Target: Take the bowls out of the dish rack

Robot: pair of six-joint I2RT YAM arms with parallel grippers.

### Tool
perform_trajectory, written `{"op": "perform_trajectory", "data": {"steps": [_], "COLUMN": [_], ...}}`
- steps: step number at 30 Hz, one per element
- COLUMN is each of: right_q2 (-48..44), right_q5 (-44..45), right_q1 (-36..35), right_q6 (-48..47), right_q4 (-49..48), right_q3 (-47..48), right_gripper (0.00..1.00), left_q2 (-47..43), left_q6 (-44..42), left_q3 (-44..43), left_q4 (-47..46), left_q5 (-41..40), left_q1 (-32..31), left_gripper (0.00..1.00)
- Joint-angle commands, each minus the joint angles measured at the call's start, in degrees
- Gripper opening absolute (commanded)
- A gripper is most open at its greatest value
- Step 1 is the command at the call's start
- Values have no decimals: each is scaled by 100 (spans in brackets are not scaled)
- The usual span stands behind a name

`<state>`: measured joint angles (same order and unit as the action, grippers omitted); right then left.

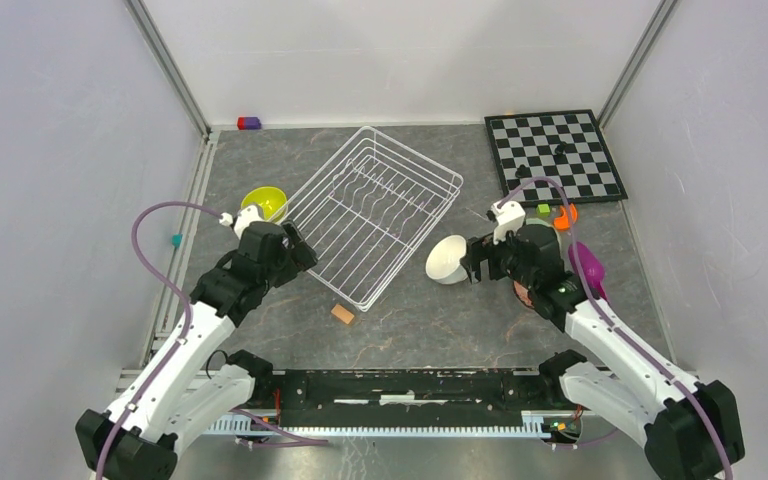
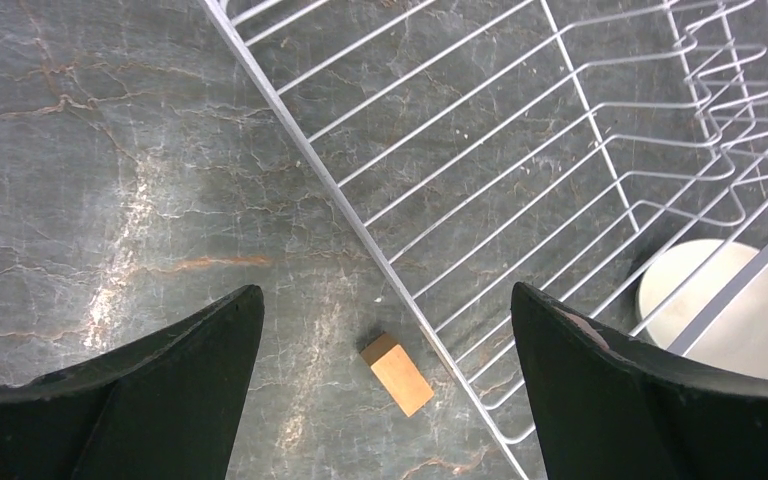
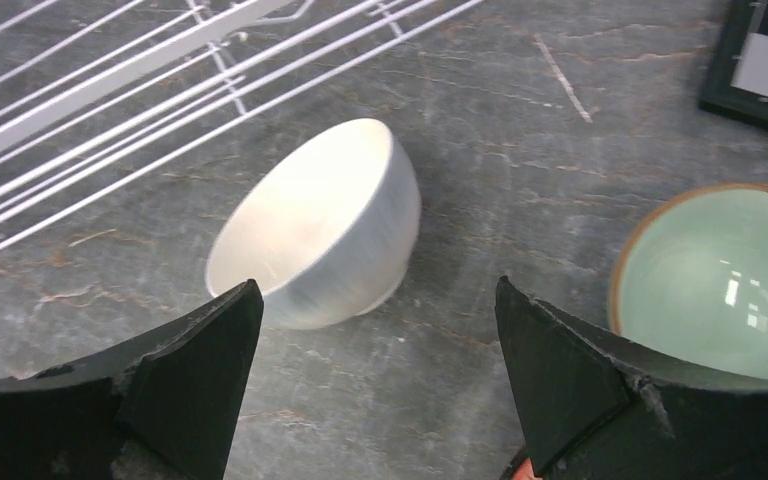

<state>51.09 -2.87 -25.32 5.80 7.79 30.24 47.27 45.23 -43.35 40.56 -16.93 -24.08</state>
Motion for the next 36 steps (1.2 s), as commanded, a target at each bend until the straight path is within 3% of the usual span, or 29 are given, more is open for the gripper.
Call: {"op": "perform_trajectory", "data": {"steps": [1, 5, 13, 27, 36], "right_q2": [186, 487, 452, -954, -1637], "right_q5": [-703, -648, 1253, 1414, 1375], "right_q1": [9, 1, 6, 2, 5], "right_q6": [428, 414, 385, -132, -375], "right_q4": [-623, -444, 379, 99, -181], "right_q3": [347, 396, 245, 53, -263], "right_gripper": [93, 93, 95, 95, 96], "left_q2": [-156, -240, -292, 263, 679], "left_q6": [414, 316, 256, 282, 365], "left_q3": [-72, -78, -16, 237, 699], "left_q4": [-81, -112, -165, -463, -1639], "left_q5": [-284, -232, -232, 268, 994], "left_q1": [24, 19, 17, 25, 24], "left_gripper": [98, 98, 98, 97, 90]}}
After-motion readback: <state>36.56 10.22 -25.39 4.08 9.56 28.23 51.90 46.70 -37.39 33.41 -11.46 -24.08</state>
